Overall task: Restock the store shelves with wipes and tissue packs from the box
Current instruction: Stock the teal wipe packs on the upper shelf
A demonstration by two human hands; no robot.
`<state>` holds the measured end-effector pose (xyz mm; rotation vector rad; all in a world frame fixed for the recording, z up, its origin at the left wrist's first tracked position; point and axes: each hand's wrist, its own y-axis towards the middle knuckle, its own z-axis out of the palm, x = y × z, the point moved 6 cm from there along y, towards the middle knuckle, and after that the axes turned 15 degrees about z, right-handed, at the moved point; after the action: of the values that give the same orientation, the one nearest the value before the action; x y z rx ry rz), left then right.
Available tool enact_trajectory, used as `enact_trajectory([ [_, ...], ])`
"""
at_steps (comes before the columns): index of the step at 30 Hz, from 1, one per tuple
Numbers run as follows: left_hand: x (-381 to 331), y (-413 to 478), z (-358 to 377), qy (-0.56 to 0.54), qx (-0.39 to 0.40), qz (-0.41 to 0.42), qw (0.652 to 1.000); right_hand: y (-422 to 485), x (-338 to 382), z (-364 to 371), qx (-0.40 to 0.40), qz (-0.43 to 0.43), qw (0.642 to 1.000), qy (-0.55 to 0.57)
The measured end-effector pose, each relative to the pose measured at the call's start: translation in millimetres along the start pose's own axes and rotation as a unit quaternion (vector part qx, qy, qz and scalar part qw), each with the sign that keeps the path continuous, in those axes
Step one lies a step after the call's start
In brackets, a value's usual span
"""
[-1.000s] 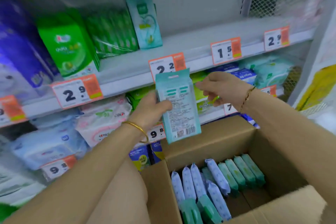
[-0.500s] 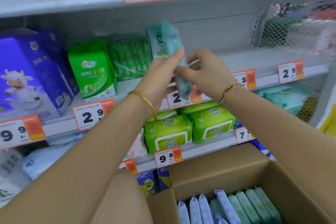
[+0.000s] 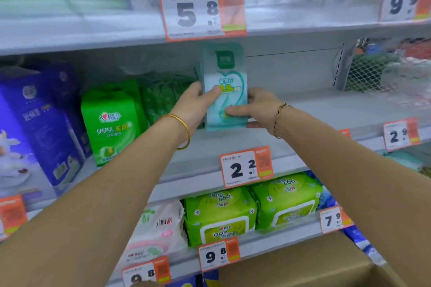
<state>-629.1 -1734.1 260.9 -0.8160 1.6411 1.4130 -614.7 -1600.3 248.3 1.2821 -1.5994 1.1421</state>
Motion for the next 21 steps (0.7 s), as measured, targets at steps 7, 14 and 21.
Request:
enact_trajectory([
  [7, 50.3, 27.4, -6.3, 0.39, 0.058, -0.03, 0.918, 60.7, -12.1, 14.5, -0.118, -0.011, 0.974, -0.194],
  [14, 58.7, 36.1, -11.2, 0.455, 0.036, -0.026, 0.89, 79.3, -6.7, 14.4, -0.173, 0.001, 0.951, -0.257],
  [21, 67.7, 37.2, -12.9, 0.423, 0.04, -0.034, 0.905, 88.9, -7.7, 14.4, -0.172, 0.021, 0.943, -0.285],
])
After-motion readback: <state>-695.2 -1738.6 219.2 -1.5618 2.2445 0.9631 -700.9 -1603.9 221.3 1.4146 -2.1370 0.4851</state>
